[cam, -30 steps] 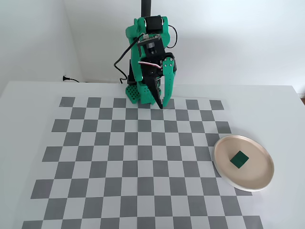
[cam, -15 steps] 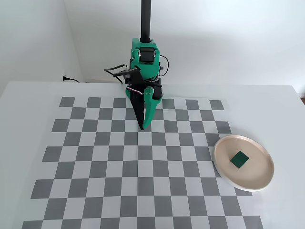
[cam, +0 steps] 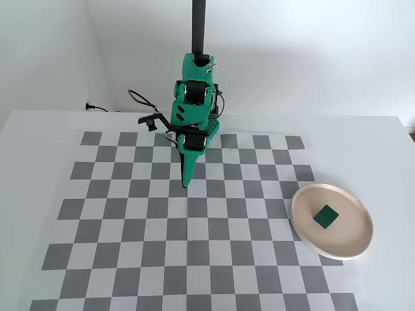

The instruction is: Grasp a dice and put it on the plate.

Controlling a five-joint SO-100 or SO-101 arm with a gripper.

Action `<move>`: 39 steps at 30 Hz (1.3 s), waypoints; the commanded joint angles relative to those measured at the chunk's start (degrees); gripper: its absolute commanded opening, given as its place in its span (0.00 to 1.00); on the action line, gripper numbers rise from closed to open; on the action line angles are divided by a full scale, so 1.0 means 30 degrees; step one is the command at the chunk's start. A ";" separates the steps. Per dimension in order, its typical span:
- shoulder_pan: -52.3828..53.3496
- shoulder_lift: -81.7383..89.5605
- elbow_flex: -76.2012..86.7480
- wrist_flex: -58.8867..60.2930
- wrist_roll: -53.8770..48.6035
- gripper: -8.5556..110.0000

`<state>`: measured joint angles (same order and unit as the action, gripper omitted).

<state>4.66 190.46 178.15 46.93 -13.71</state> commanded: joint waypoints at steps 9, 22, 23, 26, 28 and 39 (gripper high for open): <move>-0.0293 0.0205 -0.0293 0.2168 0.4629 0.04; -0.0293 0.0205 -0.0293 0.2168 0.4629 0.08; -0.0293 0.0205 -0.0293 0.2168 0.4629 0.07; -0.0293 0.0205 -0.0293 0.2168 0.4629 0.04; -0.0293 0.0205 -0.0293 0.2168 0.4629 0.04; -0.0293 0.0205 -0.0293 0.2168 0.4629 0.04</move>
<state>4.75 190.46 178.15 53.35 0.18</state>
